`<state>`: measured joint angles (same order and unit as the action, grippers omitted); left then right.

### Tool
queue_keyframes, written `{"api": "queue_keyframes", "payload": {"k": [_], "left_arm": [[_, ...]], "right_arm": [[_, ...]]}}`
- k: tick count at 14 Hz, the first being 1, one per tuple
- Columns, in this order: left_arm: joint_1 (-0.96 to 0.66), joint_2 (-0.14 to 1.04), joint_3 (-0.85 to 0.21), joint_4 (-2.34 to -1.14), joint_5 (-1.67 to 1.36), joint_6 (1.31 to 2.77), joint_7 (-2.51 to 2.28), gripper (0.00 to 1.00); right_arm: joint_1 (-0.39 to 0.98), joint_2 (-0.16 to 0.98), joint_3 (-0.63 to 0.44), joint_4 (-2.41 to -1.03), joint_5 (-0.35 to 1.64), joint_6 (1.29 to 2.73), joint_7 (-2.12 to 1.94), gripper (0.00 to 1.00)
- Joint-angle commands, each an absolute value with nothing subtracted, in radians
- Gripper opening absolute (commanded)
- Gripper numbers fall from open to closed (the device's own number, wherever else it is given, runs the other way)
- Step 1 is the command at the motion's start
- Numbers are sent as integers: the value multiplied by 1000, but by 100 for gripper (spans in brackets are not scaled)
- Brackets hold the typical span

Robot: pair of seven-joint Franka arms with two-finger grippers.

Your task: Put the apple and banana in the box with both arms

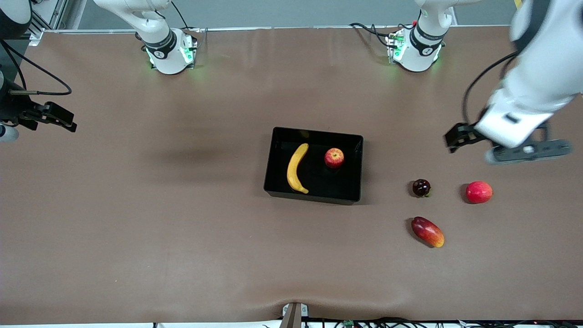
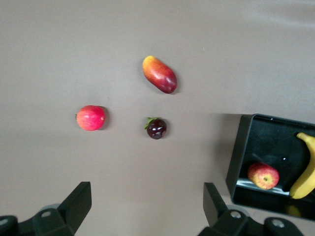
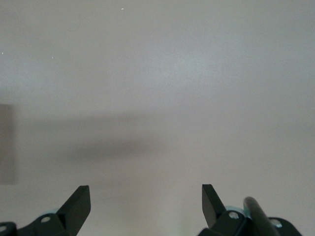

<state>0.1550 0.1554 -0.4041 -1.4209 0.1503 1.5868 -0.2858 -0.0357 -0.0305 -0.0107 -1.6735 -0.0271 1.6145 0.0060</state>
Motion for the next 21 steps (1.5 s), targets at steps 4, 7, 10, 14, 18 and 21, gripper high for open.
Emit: {"api": "queue_keyframes", "payload": {"k": [4,7,10,14,18,21], "left_arm": [[-44,-24,-128,-1551,120,1545,-128,100],[-98,-70,-28,-1584,54,1537,-54,100],[-101,-83,-8,-1583,48,1537,-34,100],[-92,-75,-9,-1580,41,1537,-34,100],[-91,-75,-8,-1569,41,1537,-35,100],[-89,-68,-8,-1554,43,1537,-37,100]], "right_arm": [[-49,-44,-2,-1684,-32,1615,-2,100],[-51,-43,-2,-1684,-32,1615,-2,100],[-52,-43,-2,-1684,-32,1617,0,100],[-52,-43,-2,-1684,-32,1615,-2,100],[-52,-41,-2,-1686,-32,1617,0,100],[-52,-41,-2,-1684,-32,1617,0,100]]}}
